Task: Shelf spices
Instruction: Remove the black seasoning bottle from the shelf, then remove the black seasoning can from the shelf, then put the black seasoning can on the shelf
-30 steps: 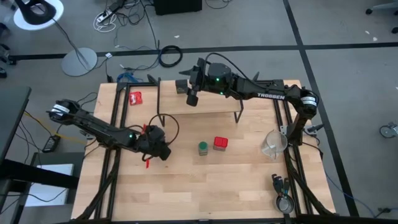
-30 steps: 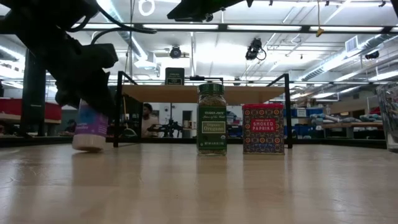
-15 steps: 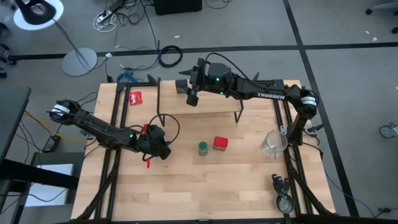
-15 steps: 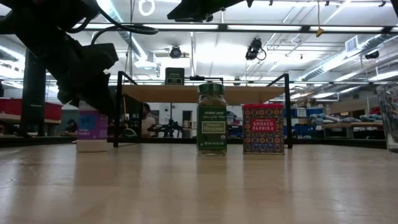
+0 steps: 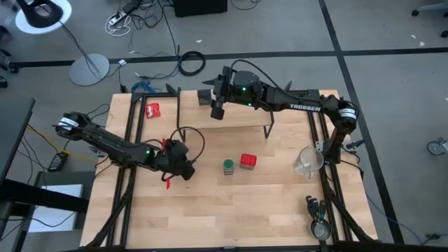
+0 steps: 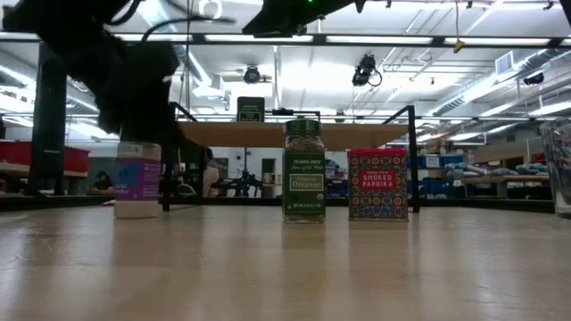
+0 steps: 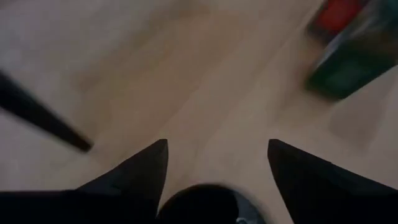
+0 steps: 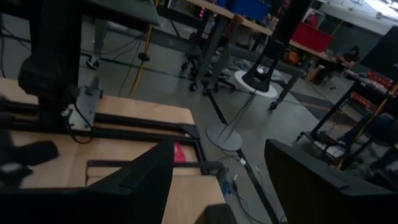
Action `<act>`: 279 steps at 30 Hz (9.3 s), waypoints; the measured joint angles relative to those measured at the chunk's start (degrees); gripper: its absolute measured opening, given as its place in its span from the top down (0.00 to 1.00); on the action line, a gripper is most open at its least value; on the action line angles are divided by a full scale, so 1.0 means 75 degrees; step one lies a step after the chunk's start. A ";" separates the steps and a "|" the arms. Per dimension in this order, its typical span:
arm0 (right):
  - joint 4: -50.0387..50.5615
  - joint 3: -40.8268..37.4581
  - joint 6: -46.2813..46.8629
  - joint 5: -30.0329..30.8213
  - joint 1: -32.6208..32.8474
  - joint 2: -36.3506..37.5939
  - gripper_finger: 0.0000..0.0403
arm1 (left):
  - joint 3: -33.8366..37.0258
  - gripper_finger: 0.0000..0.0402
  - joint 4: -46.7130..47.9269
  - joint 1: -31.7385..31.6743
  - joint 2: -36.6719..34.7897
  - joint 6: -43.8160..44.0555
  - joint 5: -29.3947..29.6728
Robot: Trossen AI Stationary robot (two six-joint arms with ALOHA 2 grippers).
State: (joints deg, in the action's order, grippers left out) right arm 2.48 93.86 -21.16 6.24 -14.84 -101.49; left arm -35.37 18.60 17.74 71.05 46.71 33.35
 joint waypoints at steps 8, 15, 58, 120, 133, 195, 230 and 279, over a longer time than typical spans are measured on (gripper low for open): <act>0.0252 0.0000 0.0022 -0.0704 -0.0383 0.0000 0.34 | -0.0847 0.17 0.0049 0.0000 -0.0003 -0.1061 0.0396; 0.0876 0.0000 0.0162 -0.1625 -0.0964 -0.0003 0.32 | -0.1306 0.15 0.0176 0.0000 -0.0105 -0.1632 0.0721; 0.0397 0.0003 0.1269 -0.4277 -0.2014 -0.1604 0.31 | -0.2598 0.15 0.3691 -0.0006 -0.2873 -0.2072 0.3172; 0.0135 -0.0283 0.1761 -0.0437 0.2483 -0.0726 0.68 | -0.2598 0.15 0.4281 -0.0015 -0.3692 -0.2400 0.4971; -0.1796 -0.2729 0.3979 0.0227 0.2964 -0.0844 0.68 | -0.2598 0.15 0.4354 -0.0017 -0.3682 -0.2397 0.4975; -0.4858 -0.3529 0.3371 -0.0647 0.2597 -0.1969 0.37 | -0.2598 0.15 0.4312 -0.0017 -0.3357 -0.1989 0.4613; -0.3541 -0.3005 0.0780 -0.0048 0.2205 0.0966 0.83 | -0.0105 0.15 0.0118 -0.0015 -0.3045 -0.2929 0.2429; -0.0875 -0.3029 0.1815 0.0808 0.3059 0.0909 0.90 | -0.3624 0.15 -0.1661 -0.0265 -0.3480 -0.8147 0.1570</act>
State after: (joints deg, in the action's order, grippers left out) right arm -4.09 71.15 -7.54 12.30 8.10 -94.67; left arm -62.55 6.14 15.75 44.95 -14.39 45.13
